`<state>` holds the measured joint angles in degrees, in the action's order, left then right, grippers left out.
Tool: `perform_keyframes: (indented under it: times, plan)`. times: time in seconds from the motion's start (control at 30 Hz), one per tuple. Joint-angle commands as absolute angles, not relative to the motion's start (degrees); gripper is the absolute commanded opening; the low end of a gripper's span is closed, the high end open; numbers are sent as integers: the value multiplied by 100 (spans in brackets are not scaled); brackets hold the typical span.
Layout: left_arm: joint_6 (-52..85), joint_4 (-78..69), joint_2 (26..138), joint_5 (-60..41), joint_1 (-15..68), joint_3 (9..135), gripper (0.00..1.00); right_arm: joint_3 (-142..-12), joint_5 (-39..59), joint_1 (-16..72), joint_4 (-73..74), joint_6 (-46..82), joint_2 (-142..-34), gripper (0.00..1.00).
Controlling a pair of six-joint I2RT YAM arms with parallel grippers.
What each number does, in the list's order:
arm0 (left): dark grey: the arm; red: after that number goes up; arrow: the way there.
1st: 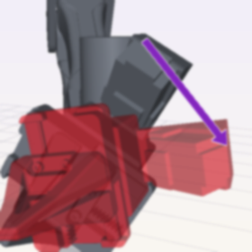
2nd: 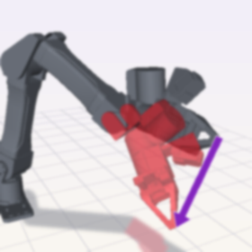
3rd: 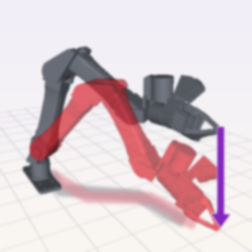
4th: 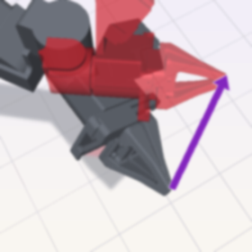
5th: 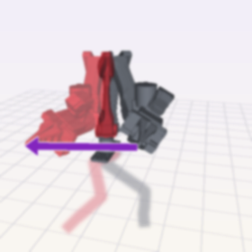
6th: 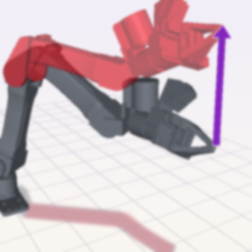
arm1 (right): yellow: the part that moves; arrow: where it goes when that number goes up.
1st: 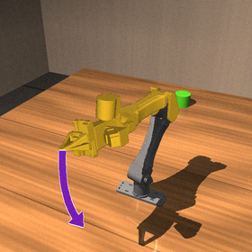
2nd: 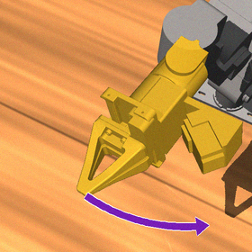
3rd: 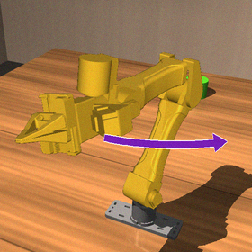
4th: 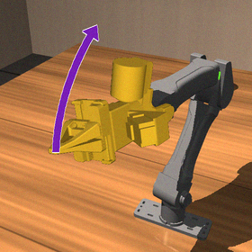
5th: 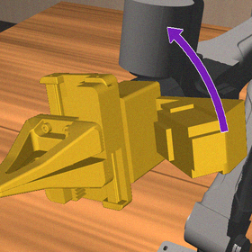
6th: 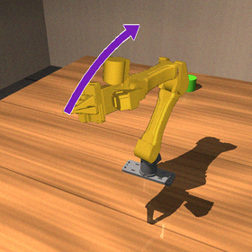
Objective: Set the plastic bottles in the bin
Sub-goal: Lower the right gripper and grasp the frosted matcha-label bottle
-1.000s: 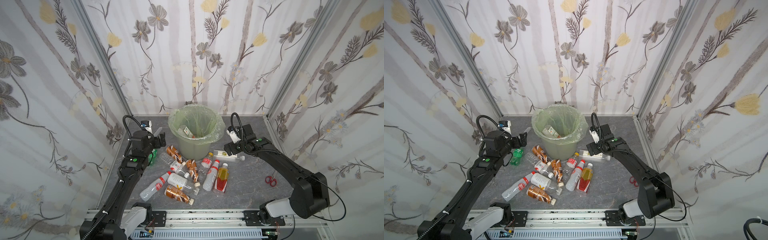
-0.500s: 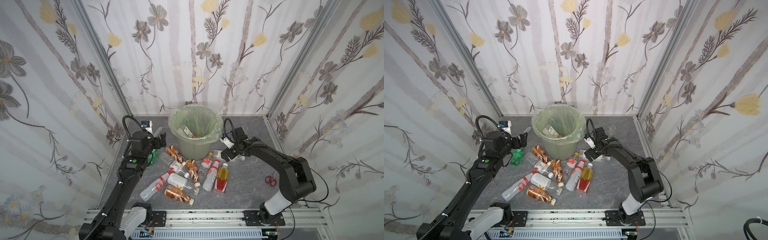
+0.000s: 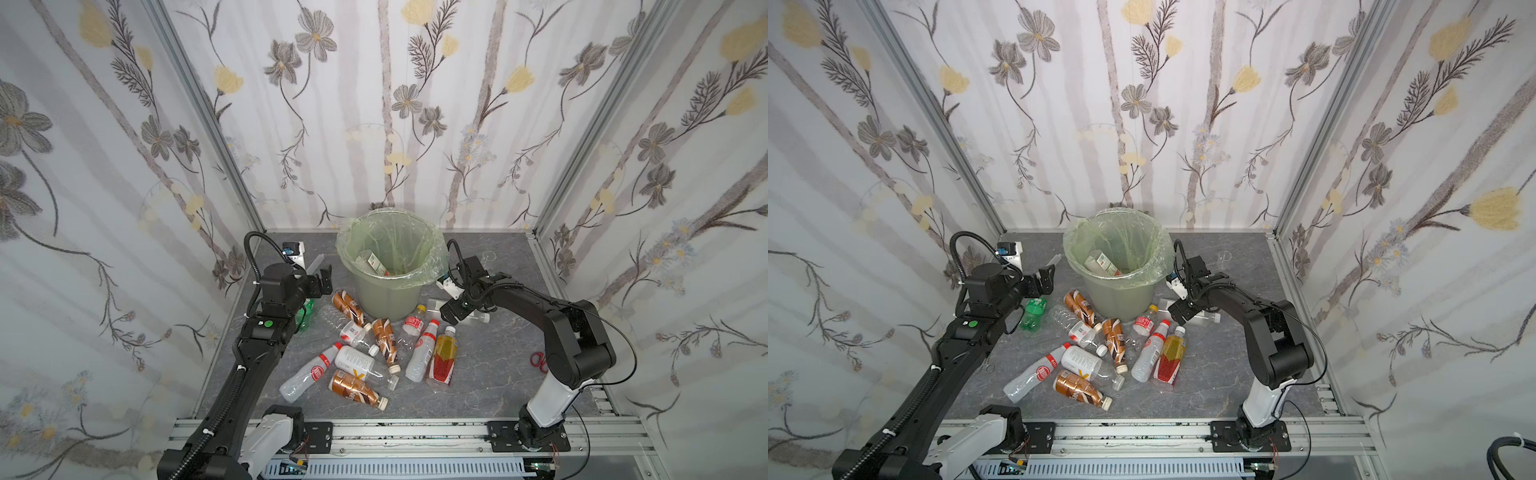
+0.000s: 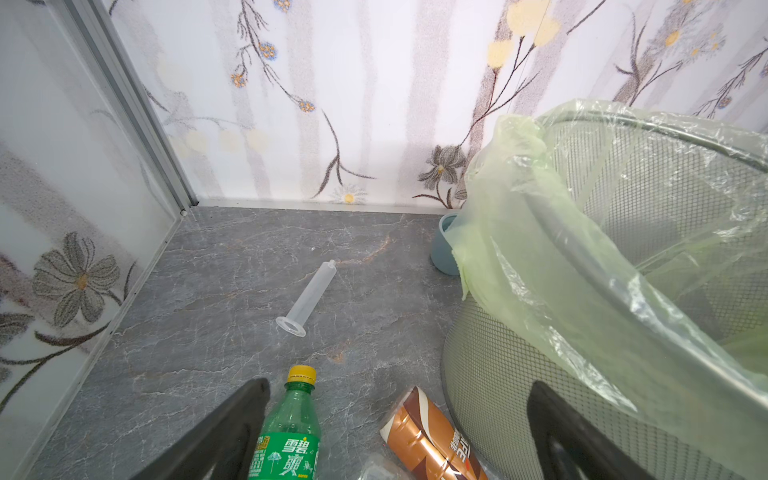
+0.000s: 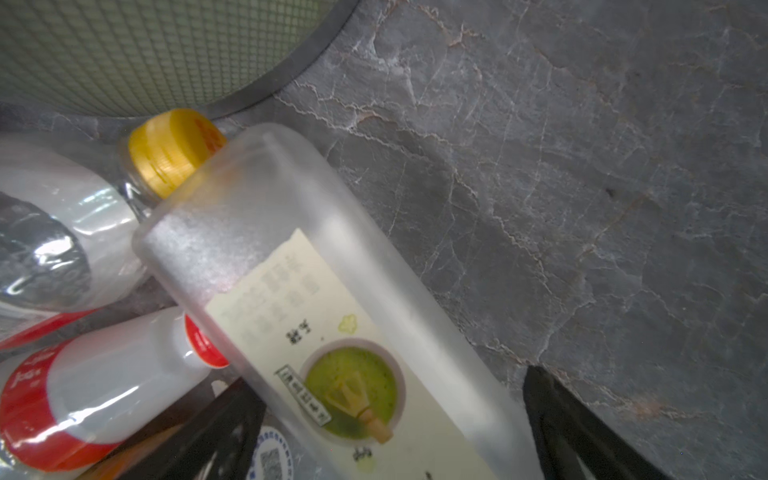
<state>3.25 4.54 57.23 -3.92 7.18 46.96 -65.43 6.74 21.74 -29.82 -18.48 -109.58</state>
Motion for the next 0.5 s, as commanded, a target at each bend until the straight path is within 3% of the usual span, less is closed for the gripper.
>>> perform_keyframes:
  times: [0.0,0.47]
  plan:
    - [389,281,5757,-411,716,4693,100,-6633,459,2154,-2773,-1714,-11102,95]
    - [1002,343,5945,170,695,4699,100,-6583,257,1820,-2569,-839,-11059,72]
